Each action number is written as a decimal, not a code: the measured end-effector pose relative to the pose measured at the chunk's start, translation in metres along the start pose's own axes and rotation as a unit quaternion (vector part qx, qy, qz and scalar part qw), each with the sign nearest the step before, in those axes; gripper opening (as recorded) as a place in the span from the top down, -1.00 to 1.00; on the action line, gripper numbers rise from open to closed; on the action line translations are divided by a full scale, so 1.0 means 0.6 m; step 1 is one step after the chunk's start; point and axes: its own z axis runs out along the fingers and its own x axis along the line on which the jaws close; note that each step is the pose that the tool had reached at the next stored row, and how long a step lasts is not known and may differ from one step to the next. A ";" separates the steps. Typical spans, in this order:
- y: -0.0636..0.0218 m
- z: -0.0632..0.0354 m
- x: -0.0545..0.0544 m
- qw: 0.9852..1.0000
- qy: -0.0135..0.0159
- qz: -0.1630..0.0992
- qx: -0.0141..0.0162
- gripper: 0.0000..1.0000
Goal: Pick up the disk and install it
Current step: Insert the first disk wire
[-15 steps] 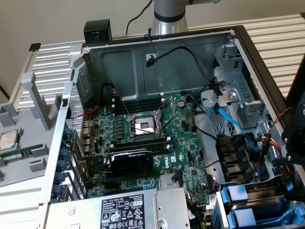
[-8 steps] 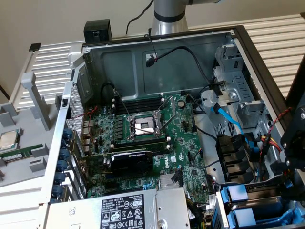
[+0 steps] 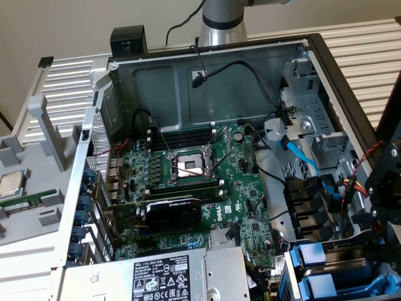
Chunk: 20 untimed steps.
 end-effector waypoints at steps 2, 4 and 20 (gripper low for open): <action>-0.001 0.000 0.000 1.000 0.000 0.000 -0.001 0.20; -0.002 0.000 0.000 1.000 -0.001 0.001 -0.002 0.20; -0.016 -0.002 0.005 1.000 -0.007 0.011 -0.020 0.40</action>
